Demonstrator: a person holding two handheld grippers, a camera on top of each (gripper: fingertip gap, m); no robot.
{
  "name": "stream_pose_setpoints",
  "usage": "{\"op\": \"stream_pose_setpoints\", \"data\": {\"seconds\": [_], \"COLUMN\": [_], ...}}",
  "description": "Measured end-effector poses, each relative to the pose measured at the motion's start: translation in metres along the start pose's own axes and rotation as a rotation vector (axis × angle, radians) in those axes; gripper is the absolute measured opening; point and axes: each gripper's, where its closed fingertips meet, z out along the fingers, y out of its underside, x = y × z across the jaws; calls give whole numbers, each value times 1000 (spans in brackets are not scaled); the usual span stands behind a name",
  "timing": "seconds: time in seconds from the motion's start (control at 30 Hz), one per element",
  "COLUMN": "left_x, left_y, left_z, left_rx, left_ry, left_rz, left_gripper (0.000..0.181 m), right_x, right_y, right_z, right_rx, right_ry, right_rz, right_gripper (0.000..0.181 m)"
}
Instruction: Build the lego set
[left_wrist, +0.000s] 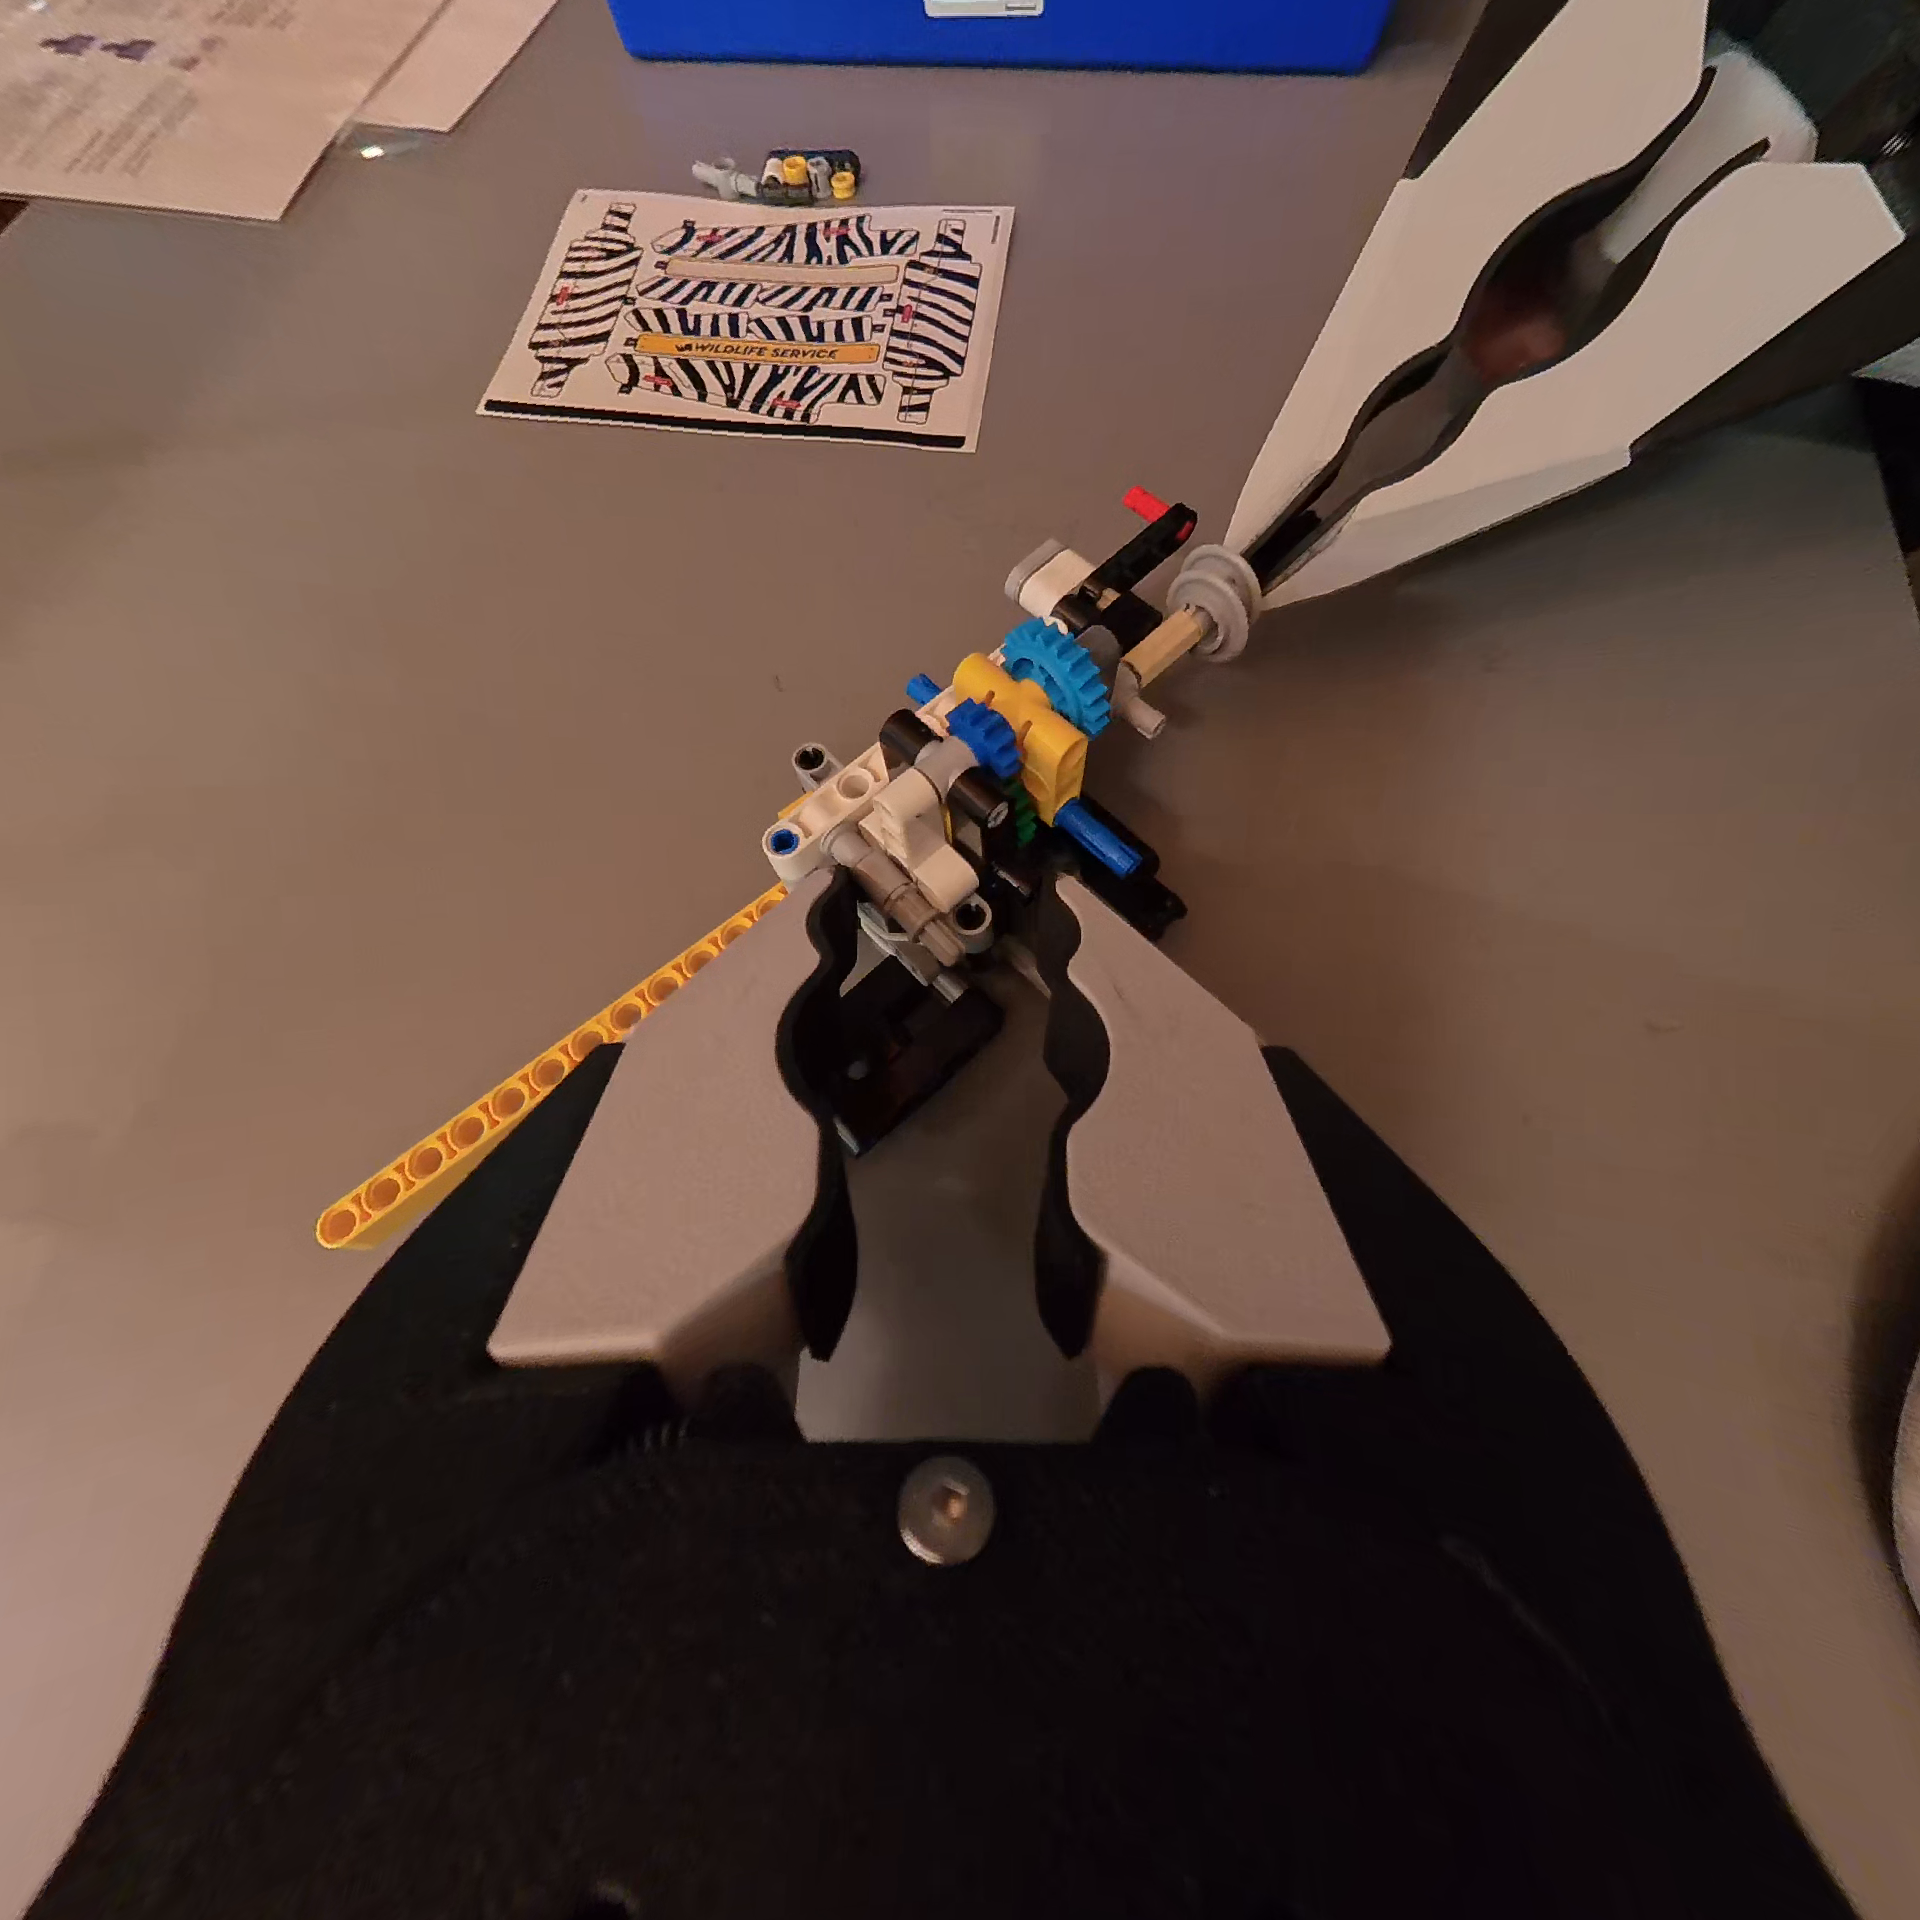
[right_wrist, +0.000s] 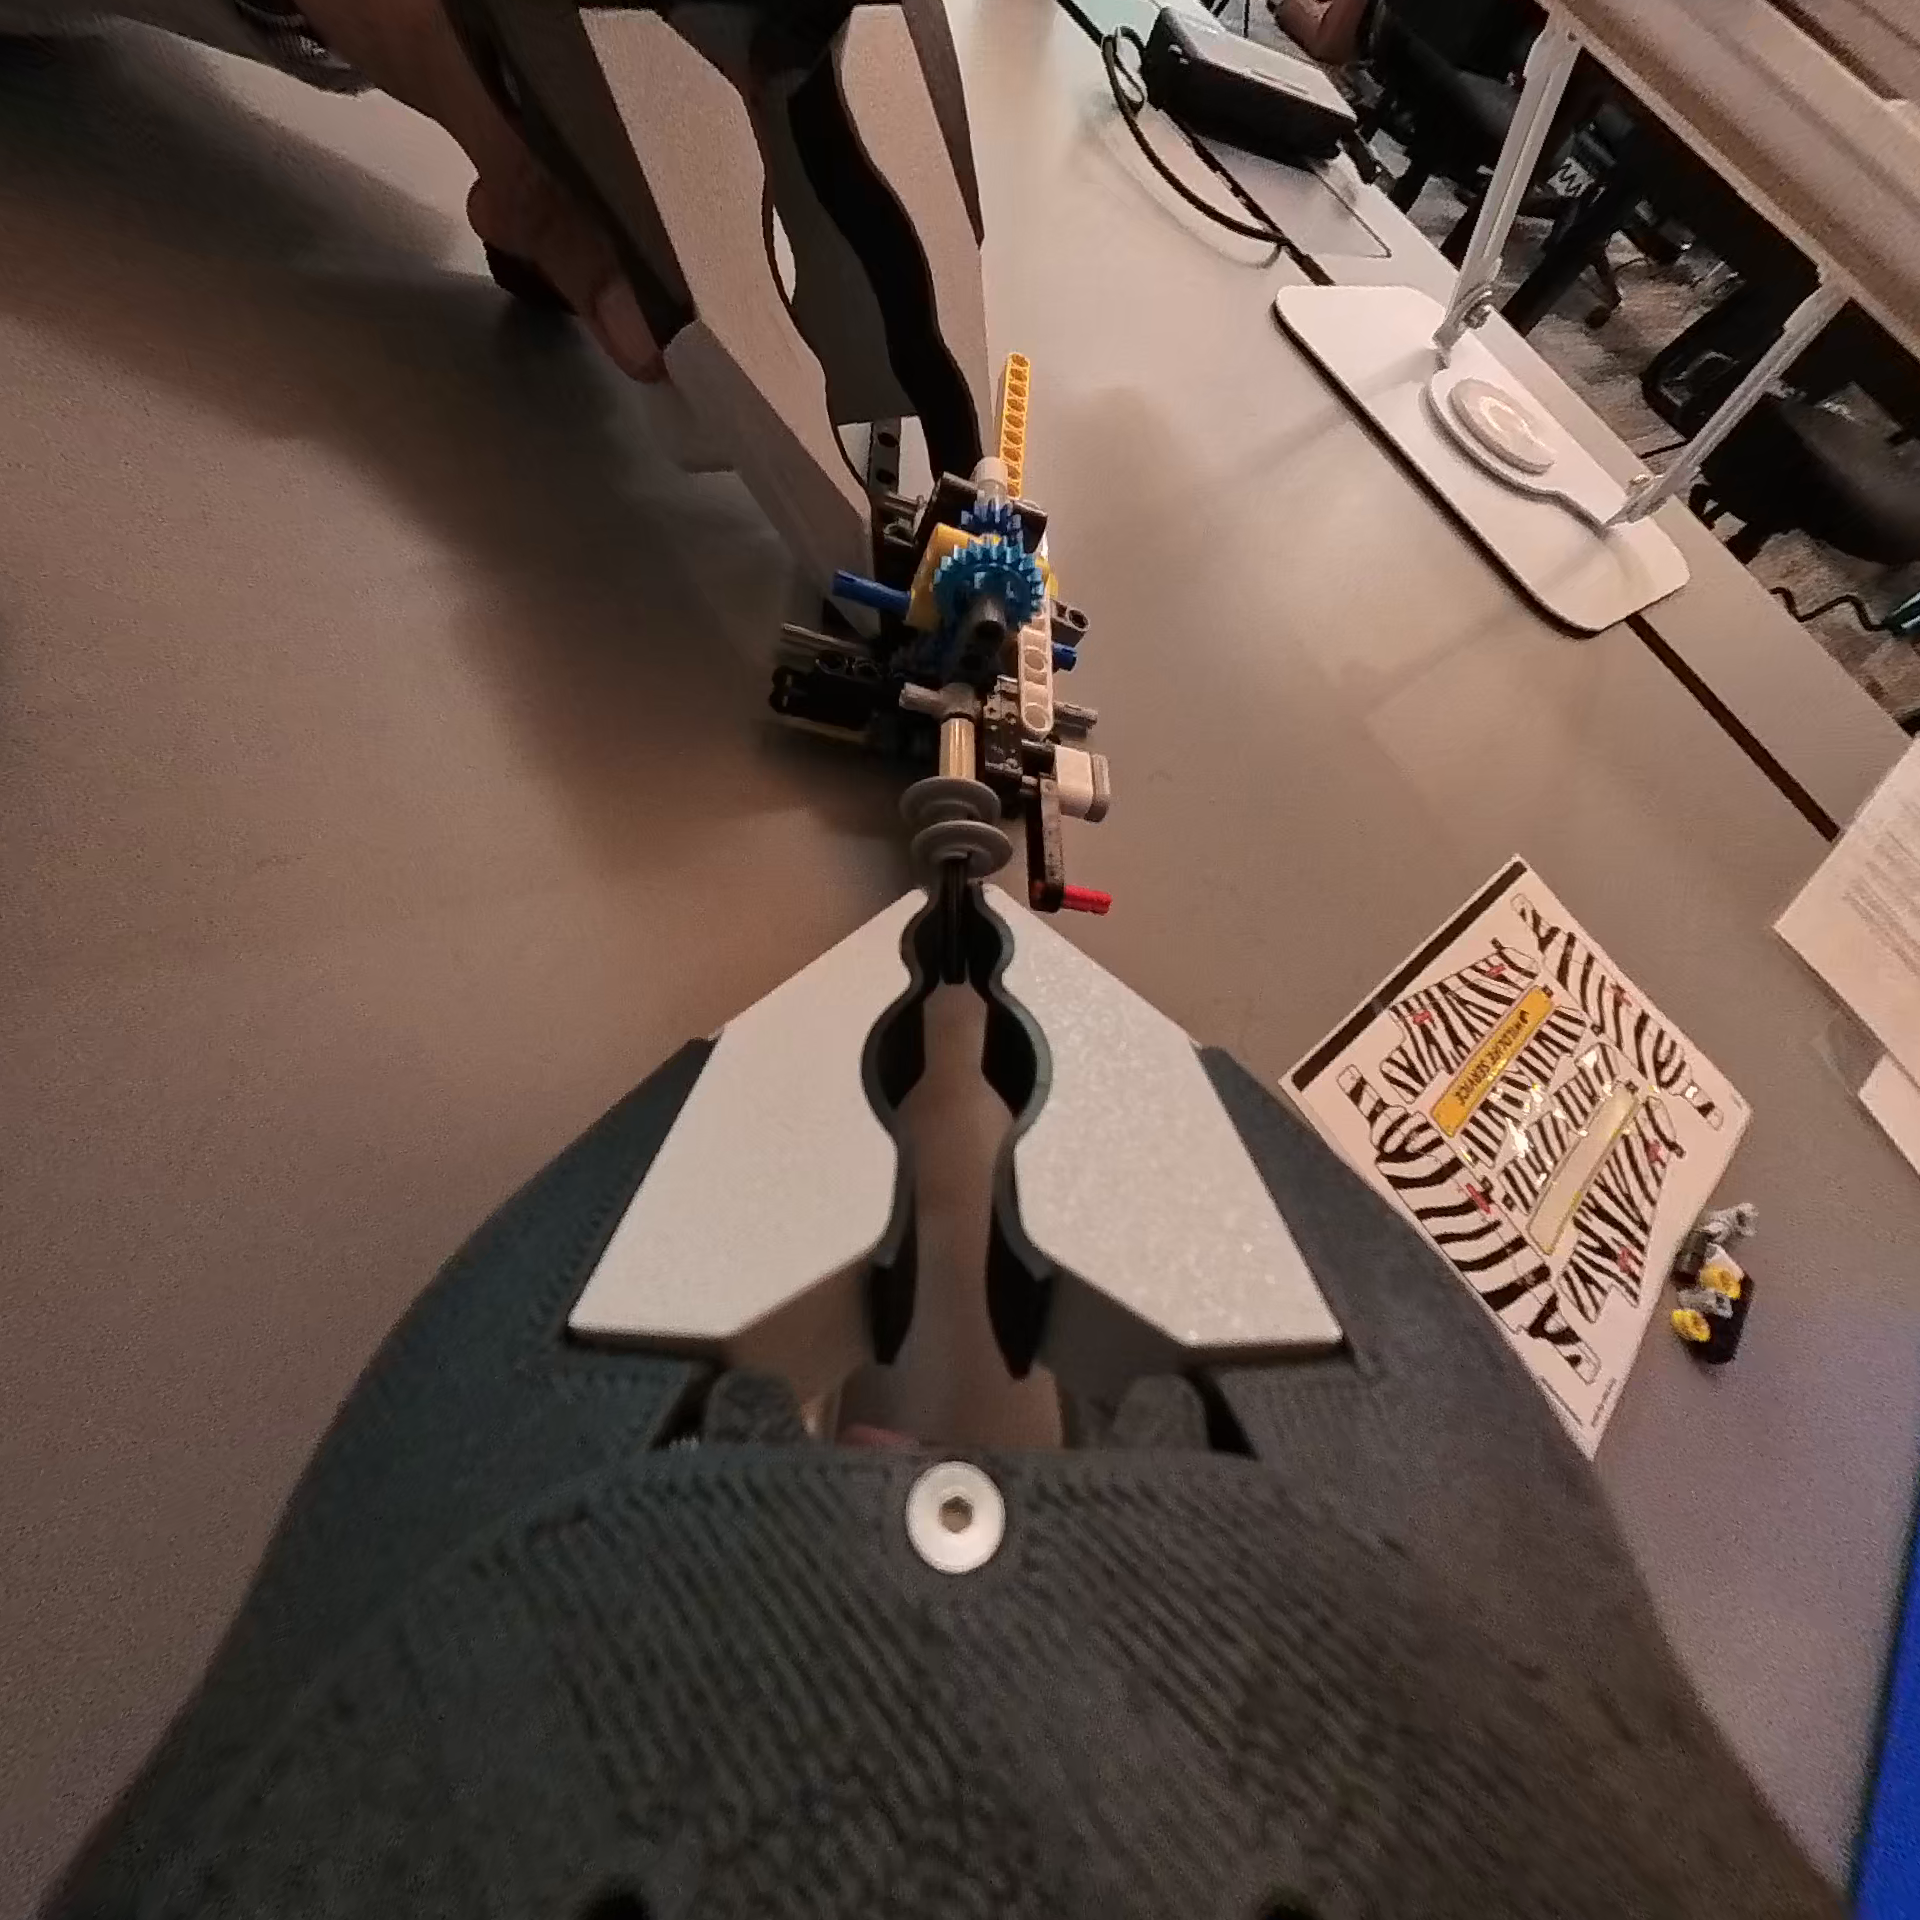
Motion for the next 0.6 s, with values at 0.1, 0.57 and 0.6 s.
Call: {"op": "stream_pose_setpoints", "data": {"seconds": [0.1,0.57,0.6], "left_x": [0,0,0], "left_y": [0,0,0], "left_z": [0,1,1], "left_rx": [-1,-4,-4], "left_ry": [-4,-12,-12], "left_rz": [4,11,11], "left_gripper": [33,32,32], "right_x": [0,-2,-3], "right_y": [-2,1,2], "right_z": [0,2,2], "right_rx": [0,3,2], "right_ry": [-2,-8,-8], "right_rz": [3,16,16], "right_gripper": [3,1,2]}}
